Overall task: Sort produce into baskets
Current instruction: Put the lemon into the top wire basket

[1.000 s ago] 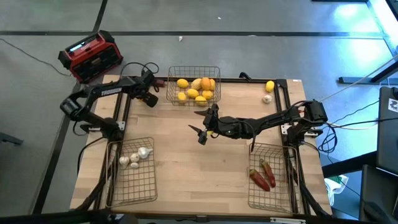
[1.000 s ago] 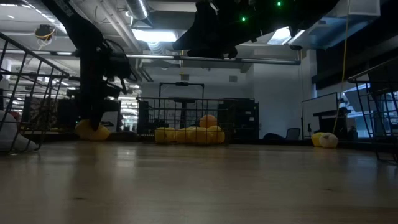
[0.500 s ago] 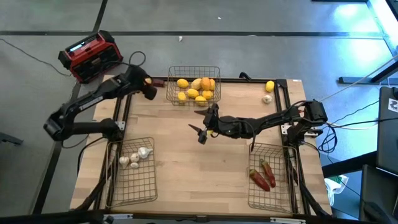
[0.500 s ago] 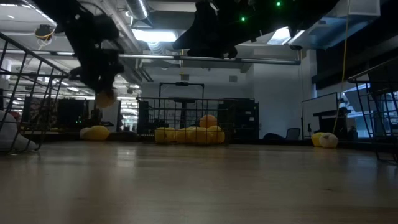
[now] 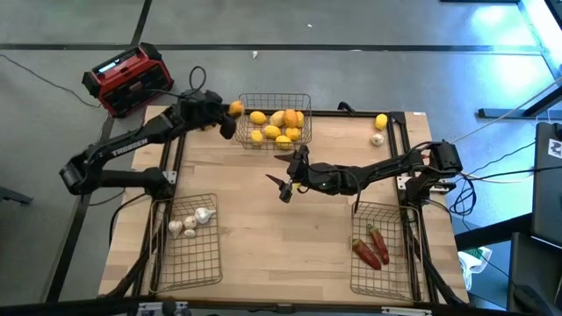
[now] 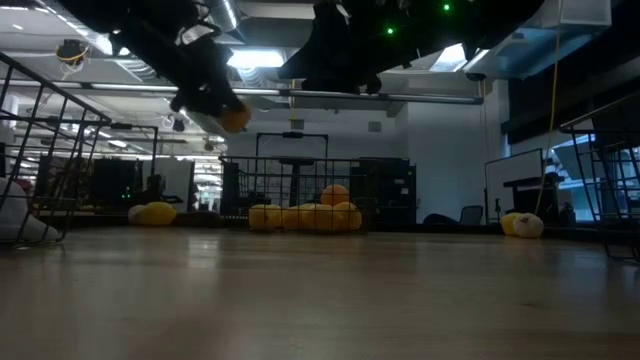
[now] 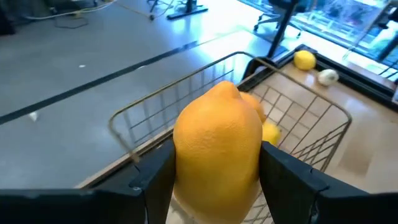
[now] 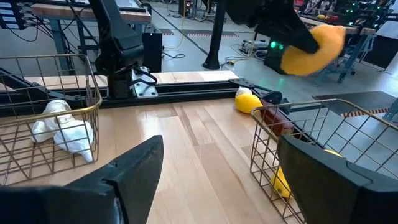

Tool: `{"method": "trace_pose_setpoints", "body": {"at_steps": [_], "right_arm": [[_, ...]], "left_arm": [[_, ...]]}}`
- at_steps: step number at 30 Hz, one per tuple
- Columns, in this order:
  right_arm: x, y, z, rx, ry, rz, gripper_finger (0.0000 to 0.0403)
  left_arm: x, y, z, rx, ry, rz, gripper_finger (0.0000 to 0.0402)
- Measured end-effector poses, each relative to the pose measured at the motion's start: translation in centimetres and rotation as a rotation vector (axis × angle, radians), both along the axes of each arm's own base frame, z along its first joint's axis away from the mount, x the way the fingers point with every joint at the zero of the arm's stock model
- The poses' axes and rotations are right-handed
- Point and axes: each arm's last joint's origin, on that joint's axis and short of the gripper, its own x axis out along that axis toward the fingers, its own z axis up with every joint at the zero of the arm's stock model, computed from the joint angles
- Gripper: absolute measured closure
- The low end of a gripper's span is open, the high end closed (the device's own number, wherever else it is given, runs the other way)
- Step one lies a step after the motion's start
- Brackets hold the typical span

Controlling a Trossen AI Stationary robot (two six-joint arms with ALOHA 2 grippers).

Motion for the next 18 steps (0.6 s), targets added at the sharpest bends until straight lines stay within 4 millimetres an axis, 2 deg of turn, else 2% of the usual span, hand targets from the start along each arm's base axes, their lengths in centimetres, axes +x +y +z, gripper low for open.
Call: {"method": "trace_pose_setpoints", "body": {"at_steps": [10, 18], "right_arm": [[0.0, 0.0, 0.0, 0.000, 0.004, 0.000, 0.0093], [0.0, 0.0, 0.0, 0.000, 0.003, 0.000, 0.0093]], "left_arm": [[4.0, 1.0, -2.3, -0.009, -0.028, -0.061, 0.0199], [7.1, 2.7, -1.1, -0.042, 0.053, -0.094, 0.0199]]}}
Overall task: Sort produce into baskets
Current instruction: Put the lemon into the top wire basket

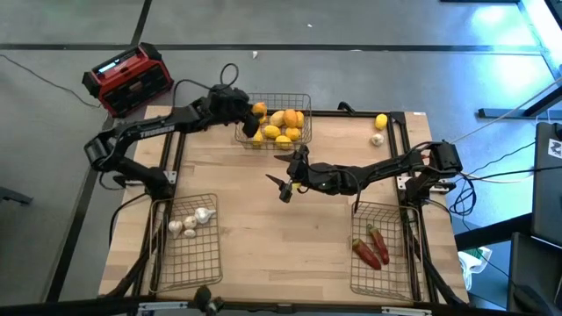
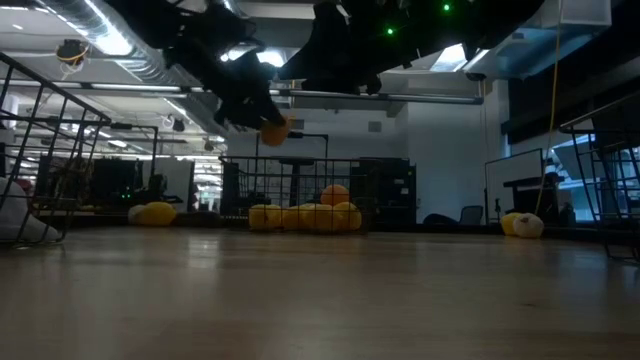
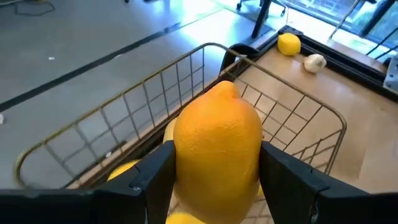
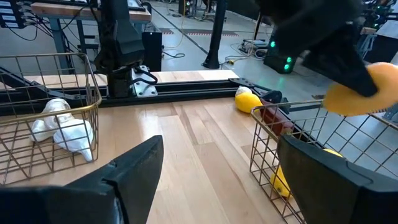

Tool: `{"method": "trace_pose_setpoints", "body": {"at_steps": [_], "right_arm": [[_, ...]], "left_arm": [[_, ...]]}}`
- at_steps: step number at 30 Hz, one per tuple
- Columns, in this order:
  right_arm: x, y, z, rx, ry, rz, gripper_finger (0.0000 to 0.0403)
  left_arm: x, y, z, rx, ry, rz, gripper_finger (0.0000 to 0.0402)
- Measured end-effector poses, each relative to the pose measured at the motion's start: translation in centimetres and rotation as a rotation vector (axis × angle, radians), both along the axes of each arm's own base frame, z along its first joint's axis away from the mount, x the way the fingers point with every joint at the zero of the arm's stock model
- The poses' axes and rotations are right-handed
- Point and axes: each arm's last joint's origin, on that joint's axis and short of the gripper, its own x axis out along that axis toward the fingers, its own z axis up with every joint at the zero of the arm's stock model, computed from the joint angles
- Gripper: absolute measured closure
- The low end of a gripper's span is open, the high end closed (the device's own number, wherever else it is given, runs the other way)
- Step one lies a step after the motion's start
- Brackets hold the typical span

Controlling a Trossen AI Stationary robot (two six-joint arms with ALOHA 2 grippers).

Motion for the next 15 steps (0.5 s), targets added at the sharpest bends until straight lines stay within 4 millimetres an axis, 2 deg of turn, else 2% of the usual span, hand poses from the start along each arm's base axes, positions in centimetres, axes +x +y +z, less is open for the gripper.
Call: {"method": "trace_pose_setpoints", "body": {"at_steps": [4, 12, 15], "right_arm": [[0.0, 0.0, 0.0, 0.000, 0.000, 0.000, 0.0093], [0.0, 0.1, 0.0, 0.000, 0.005, 0.001, 0.0093], [0.0, 0.1, -0.1, 0.019, -0.002, -0.002, 0.0093]], "left_arm": [[1.2, 1.3, -0.4, -0.021, 0.045, 0.004, 0.0199], [3.0, 2.7, -4.8, -0.094, 0.171, -0.005, 0.0199], [3.3, 3.0, -5.9, -0.102, 0.204, 0.014, 0.0199]]}}
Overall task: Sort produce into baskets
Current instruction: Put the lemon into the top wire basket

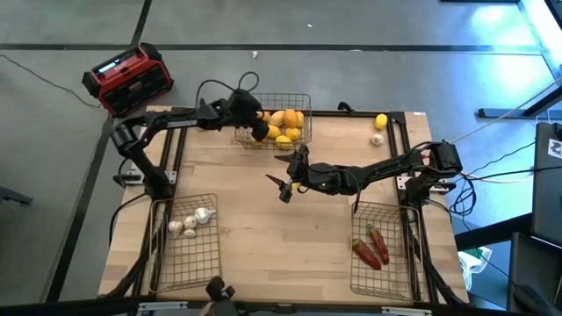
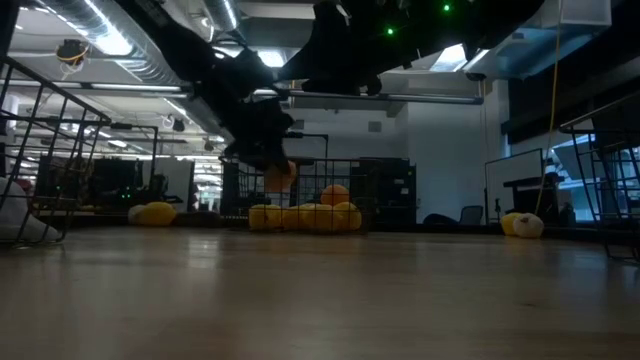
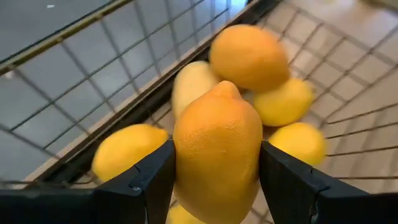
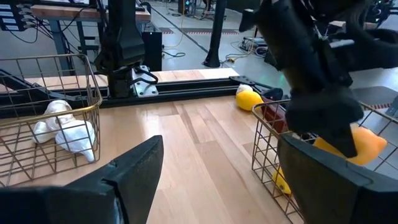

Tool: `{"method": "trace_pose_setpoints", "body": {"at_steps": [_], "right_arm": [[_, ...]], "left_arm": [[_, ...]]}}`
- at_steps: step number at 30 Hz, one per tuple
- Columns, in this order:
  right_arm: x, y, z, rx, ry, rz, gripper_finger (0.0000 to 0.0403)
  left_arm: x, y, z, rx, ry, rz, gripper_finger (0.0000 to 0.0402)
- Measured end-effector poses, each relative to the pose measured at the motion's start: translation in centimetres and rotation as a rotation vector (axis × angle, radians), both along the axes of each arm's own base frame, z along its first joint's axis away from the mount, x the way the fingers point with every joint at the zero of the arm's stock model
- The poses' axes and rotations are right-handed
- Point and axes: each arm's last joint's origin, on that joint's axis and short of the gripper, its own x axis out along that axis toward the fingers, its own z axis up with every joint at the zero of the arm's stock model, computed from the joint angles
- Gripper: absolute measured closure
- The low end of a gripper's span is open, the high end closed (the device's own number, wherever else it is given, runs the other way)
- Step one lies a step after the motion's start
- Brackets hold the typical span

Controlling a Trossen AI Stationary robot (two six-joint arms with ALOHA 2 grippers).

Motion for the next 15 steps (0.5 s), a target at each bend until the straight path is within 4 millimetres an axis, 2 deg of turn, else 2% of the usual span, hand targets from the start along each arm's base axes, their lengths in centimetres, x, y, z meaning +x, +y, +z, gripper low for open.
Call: {"method": "trace_pose_setpoints", "body": {"at_steps": [8, 15], "right_arm": [[-0.01, 0.01, -0.02, 0.004, 0.001, -0.001, 0.0093], [-0.01, 0.01, -0.02, 0.005, 0.001, -0.001, 0.0093]], "left_arm": [[-0.17, 0.42, -0.61, 0.047, 0.069, 0.073, 0.0196], [-0.23, 0.47, -0.61, 0.061, 0.081, 0.091, 0.0162]]}}
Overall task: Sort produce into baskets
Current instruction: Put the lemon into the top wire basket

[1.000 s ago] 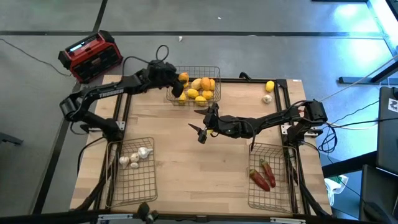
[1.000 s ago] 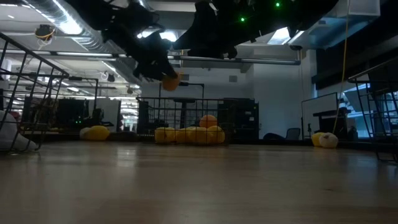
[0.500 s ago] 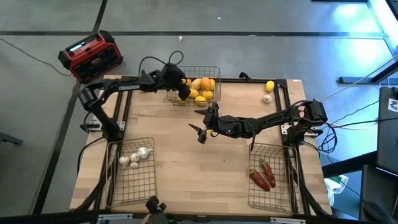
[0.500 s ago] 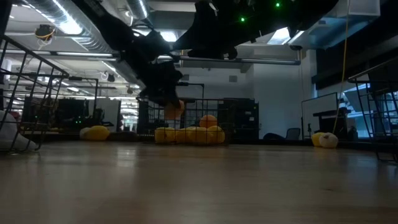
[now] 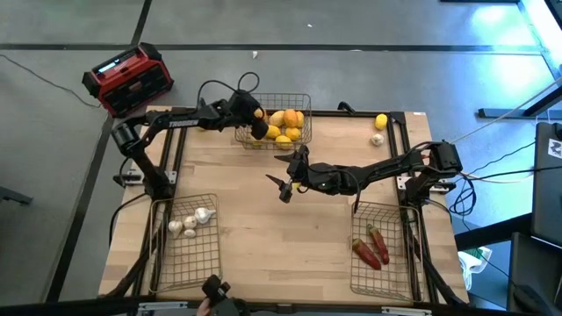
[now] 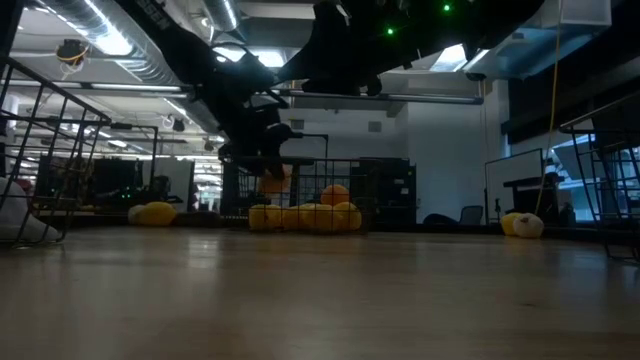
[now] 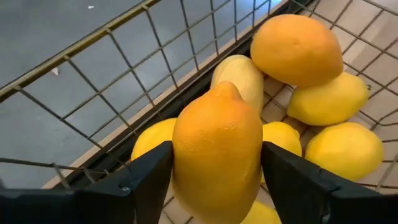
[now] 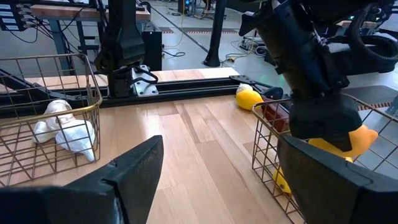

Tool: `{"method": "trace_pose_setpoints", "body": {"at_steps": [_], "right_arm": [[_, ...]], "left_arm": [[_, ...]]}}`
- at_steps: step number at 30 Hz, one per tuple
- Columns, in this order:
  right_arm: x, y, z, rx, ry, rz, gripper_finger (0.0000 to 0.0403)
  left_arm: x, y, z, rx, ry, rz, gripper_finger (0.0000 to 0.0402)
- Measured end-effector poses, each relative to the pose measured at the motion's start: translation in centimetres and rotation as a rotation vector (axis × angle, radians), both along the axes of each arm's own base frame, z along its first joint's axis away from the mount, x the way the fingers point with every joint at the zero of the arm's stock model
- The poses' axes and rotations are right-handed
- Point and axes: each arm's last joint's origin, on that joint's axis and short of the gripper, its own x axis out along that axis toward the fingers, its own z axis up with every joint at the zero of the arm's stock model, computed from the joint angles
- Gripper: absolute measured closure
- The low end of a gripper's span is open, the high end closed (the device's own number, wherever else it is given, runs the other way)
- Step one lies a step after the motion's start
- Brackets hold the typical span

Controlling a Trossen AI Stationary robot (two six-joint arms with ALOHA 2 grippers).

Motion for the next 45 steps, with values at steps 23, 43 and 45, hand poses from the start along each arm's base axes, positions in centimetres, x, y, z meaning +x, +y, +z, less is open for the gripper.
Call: {"method": "trace_pose_setpoints", "body": {"at_steps": [23, 43, 45], "right_arm": [[0.0, 0.0, -0.2, -0.002, 0.017, 0.000, 0.0093], [0.0, 0.0, -0.1, -0.008, 0.018, 0.001, 0.0093], [0.0, 0.0, -0.2, -0.008, 0.021, 0.001, 0.0093]], "left_arm": [[-5.1, -4.3, 8.9, 0.111, -0.057, -0.012, 0.0137], [-9.2, -5.7, 9.1, 0.174, 0.334, 0.191, 0.0137], [-9.3, -5.2, 8.4, 0.142, 0.364, 0.212, 0.0137]]}}
